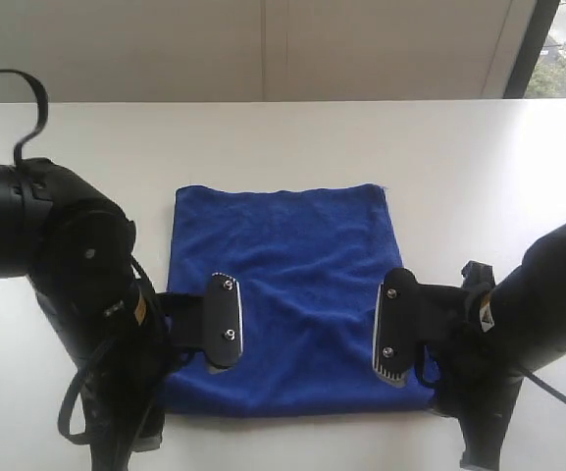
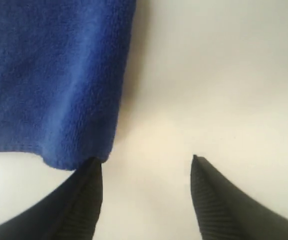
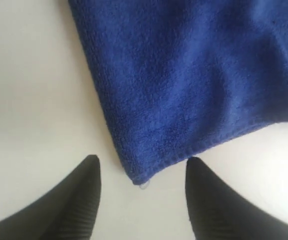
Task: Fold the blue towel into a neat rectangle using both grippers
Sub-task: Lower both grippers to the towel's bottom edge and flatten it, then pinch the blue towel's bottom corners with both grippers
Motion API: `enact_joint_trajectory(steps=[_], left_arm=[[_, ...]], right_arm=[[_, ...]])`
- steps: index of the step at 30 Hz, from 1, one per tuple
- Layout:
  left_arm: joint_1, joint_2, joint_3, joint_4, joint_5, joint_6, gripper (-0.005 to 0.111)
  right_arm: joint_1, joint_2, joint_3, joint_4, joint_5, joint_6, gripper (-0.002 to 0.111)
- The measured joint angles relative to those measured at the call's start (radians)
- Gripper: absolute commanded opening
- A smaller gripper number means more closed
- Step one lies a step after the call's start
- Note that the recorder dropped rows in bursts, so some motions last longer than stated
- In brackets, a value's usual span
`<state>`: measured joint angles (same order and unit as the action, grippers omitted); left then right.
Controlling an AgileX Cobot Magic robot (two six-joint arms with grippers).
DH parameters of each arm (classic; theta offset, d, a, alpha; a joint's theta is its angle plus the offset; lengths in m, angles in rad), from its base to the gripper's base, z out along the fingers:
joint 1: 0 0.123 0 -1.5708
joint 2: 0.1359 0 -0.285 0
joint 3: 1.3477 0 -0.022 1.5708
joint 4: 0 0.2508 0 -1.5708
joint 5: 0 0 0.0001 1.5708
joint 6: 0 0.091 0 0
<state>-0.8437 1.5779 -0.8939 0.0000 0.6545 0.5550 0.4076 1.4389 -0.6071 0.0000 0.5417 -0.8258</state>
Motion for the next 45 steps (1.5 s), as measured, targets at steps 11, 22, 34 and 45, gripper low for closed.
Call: enact_joint_trajectory(steps=[11,22,34,45], left_arm=[[0.0,0.035,0.0,0.0,-0.147,0.025,0.067],[0.0,0.108,0.0,0.0,-0.164,0.051,0.067],[0.0,0.144,0.0,0.0,-0.179,0.069,0.067],[0.0,0.144,0.0,0.0,-0.179,0.071,0.066]], right_arm=[[0.0,-0.042,0.0,-0.006,0.011,-0.017,0.057],[0.0,-0.044,0.09,-0.063,-0.133,-0.028,0.057],[0.0,-0.044,0.117,-0.062,-0.205,-0.029,0.057],[0.0,0.105,0.108,-0.017,-0.29,-0.029,0.044]])
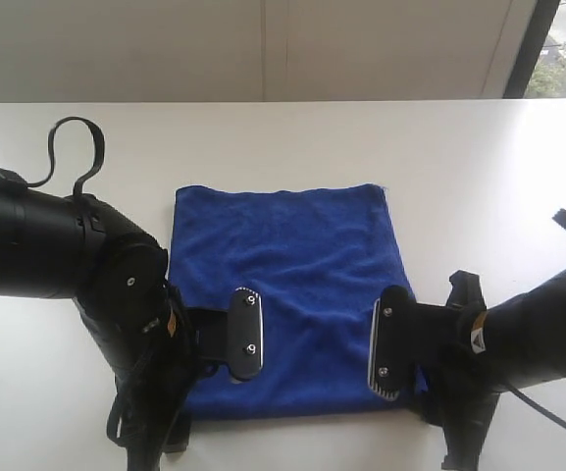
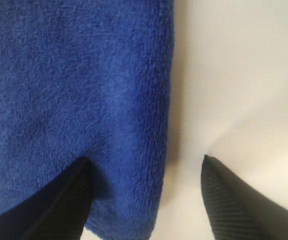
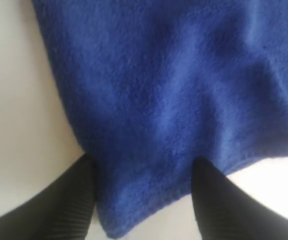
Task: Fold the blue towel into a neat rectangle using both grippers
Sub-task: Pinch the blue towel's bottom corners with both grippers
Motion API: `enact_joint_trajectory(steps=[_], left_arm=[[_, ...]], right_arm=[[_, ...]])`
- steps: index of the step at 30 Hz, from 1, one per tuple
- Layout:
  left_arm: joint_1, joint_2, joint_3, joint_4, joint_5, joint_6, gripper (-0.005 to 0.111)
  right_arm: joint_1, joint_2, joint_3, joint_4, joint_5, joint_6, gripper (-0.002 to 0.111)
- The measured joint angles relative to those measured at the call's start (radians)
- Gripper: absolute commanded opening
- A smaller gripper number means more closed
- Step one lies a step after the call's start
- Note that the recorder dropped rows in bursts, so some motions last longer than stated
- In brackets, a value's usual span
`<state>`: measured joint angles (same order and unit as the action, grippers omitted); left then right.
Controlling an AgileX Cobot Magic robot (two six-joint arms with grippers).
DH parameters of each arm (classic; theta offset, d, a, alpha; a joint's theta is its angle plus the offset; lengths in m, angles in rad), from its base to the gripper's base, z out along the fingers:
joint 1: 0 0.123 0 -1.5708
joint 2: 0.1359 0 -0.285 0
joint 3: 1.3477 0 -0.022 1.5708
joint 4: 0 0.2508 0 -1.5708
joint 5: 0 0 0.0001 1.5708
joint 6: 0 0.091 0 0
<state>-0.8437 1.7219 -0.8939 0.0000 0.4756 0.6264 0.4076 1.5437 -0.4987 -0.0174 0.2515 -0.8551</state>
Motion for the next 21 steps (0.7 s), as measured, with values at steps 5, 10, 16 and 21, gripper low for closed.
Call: enact_joint_trajectory(steps=[5,10,16,21], left_arm=[[0.0,0.0,0.0,0.0,-0.006,0.0,0.037],[0.0,0.0,0.0,0.0,-0.011,0.0,0.0],[0.0,0.0,0.0,0.024,0.003,0.0,0.0],[-0.004,-0.039,0.0,0.024,0.048,-0.044,0.0]], right_arm=[[0.002,0.041,-0.01,0.017,-0.045,0.0,0.003],[0.004,0.043,-0.01,0.017,-0.049,0.0,0.0],[0.004,-0.025,-0.01,0.009,0.095,0.0,0.0],[0.004,-0.142,-0.023,0.011,0.245,0.0,0.0]])
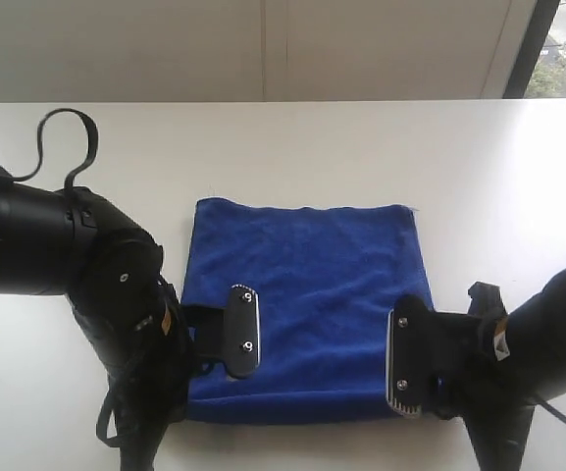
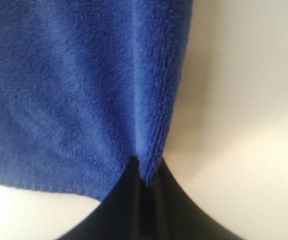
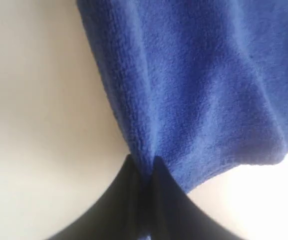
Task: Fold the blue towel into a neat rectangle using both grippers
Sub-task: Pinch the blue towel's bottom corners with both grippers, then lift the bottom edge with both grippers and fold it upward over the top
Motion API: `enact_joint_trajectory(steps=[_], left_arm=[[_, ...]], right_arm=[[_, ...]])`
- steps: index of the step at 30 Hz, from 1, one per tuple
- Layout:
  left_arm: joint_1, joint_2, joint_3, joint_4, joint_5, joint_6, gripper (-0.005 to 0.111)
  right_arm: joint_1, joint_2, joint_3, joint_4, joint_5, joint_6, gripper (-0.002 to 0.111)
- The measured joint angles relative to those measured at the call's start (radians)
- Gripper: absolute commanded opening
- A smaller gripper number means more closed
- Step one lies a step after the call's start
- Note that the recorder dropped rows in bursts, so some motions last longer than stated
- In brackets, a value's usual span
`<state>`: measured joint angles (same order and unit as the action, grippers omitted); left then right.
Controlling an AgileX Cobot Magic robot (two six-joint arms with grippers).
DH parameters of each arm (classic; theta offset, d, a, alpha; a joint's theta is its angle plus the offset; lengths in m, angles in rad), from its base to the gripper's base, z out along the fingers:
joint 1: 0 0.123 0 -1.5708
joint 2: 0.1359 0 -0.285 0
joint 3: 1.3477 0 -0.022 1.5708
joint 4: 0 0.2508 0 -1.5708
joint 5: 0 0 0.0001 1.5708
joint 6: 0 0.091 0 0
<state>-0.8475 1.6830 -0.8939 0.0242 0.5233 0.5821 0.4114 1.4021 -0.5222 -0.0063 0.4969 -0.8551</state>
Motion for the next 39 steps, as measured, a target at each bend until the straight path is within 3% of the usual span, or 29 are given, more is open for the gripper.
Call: enact_joint_trajectory(steps=[10,16,22,27,39], left_arm=[[0.0,-0.175,0.0,0.0,0.049,-0.06,0.0],[0.0,-0.23,0.0,0.05,-0.067,-0.127,0.0],[0.007,-0.237,-0.011,0.246,-0.163,-0.326,0.0],[0.074,-0.237,-0.01,0.346,-0.252,-0.473,0.0],[0.199,-0.171,-0.013,0.358,-0.495,-0.525,0.0]], right_arm=[[0.0,-0.241,-0.004,0.0,0.079,0.0,0.0],[0.0,-0.295,-0.004,-0.033,0.035,0.005,0.0],[0.0,-0.286,-0.004,-0.149,-0.074,0.119,0.0],[0.0,-0.243,-0.033,-0.246,-0.098,0.218,0.0],[-0.016,0.012,-0.175,-0.518,-0.133,0.503,0.0]])
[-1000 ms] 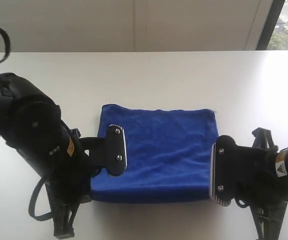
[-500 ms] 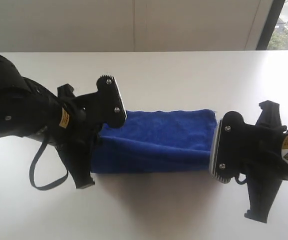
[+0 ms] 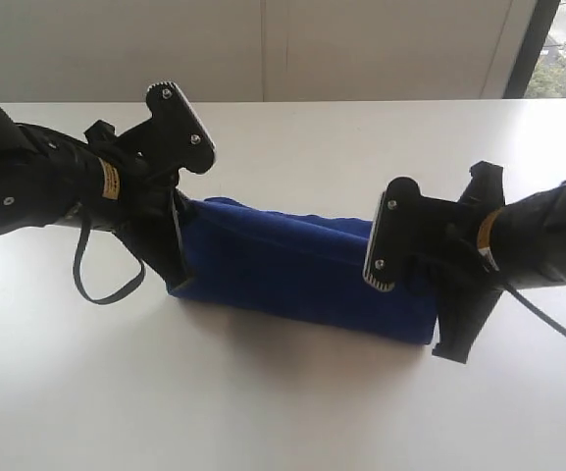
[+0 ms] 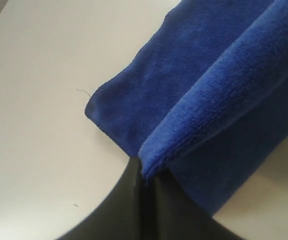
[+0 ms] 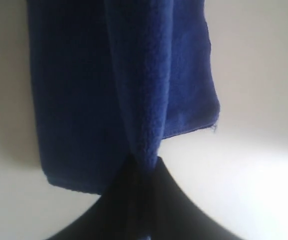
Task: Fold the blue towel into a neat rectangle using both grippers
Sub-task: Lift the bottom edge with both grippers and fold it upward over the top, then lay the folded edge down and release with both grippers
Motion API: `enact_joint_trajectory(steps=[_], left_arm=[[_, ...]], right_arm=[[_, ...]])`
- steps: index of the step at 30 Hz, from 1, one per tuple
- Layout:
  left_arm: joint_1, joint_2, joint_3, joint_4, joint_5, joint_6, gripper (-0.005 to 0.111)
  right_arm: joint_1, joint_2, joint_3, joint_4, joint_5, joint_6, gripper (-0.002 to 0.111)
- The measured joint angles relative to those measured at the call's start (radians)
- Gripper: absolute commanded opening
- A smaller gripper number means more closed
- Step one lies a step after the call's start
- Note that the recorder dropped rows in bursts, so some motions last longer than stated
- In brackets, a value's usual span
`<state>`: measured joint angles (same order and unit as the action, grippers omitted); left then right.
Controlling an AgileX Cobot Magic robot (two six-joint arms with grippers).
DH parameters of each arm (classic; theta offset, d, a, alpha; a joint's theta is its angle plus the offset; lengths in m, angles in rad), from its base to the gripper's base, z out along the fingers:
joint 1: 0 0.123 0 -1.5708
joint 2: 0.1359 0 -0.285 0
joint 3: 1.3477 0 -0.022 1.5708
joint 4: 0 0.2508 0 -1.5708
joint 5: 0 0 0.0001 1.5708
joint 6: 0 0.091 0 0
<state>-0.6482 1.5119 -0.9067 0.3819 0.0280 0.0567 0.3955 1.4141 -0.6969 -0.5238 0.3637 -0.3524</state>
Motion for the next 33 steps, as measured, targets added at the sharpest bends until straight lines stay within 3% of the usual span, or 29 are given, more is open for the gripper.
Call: enact_joint_trajectory(steps=[12,21,26,33], left_arm=[[0.083,0.196,-0.045,0.002,-0.223,-0.006,0.0],[0.123,0.392,-0.216,-0.011,-0.242,-0.026,0.0],[0.125,0.451,-0.22,-0.014,-0.248,-0.026,0.0],[0.134,0.467,-0.221,-0.018,-0.265,-0.024,0.0]], right_arm=[[-0.112,0.245,-0.152,-0.026,-0.091,0.035,0.0],[-0.156,0.416,-0.244,-0.03,-0.16,0.035,0.0],[-0.157,0.49,-0.247,-0.03,-0.212,0.035,0.001],[-0.163,0.497,-0.247,-0.032,-0.258,0.035,0.011]])
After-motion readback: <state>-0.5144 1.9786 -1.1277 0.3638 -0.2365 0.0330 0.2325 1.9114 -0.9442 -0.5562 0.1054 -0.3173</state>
